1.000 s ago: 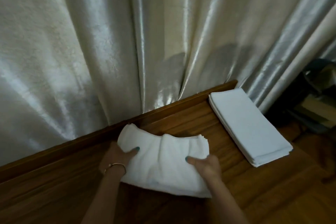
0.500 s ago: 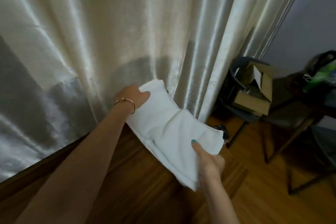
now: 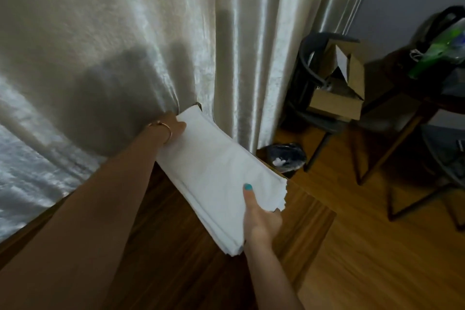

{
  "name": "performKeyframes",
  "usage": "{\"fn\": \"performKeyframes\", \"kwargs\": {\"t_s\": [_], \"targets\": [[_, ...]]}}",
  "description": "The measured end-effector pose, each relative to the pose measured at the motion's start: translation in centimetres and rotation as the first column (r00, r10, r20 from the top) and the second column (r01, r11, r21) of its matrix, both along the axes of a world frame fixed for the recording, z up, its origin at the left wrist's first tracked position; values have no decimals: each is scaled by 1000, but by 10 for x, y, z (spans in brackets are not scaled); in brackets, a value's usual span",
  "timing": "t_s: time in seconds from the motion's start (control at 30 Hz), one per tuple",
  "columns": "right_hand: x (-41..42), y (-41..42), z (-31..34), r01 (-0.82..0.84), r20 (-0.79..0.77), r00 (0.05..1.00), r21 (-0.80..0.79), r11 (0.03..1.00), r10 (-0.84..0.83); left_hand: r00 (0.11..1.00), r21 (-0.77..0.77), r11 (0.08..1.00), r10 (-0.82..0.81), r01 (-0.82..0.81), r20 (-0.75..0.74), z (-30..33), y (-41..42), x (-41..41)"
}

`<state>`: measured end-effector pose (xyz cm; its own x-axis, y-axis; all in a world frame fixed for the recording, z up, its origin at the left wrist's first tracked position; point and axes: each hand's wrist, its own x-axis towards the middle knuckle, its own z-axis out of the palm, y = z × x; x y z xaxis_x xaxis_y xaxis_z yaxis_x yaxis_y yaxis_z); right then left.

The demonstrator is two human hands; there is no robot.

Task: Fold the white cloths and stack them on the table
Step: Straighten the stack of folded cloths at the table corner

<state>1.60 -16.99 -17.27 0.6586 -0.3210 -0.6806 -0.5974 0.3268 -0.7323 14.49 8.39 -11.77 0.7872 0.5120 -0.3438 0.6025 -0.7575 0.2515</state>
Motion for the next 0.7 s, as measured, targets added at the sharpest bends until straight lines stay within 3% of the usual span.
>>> {"fn": "performKeyframes", "kwargs": {"t_s": [0.27, 0.43, 0.6, 0.67, 0.7], "targets": [[-11, 5, 3, 106, -5, 994, 61, 992, -106, 975, 169, 977, -160, 134, 154, -15, 10, 3], [-18, 11, -2, 152, 78, 985, -3, 988, -151, 926, 246, 959, -213, 137, 312, -25, 11, -3], [-14, 3, 0, 62, -60, 996, 21, 998, -61, 958, 282, 936, -256, 212, 132, -34, 8, 3], [-11, 1, 8, -5, -71, 997, -45, 999, 2, 941, 431, 867, -322, 250, 101, -32, -1, 4], [-11, 2, 11, -76, -85, 994, -172, 982, 63, 918, 535, 804, -377, 258, 125, -31, -7, 4]]}}
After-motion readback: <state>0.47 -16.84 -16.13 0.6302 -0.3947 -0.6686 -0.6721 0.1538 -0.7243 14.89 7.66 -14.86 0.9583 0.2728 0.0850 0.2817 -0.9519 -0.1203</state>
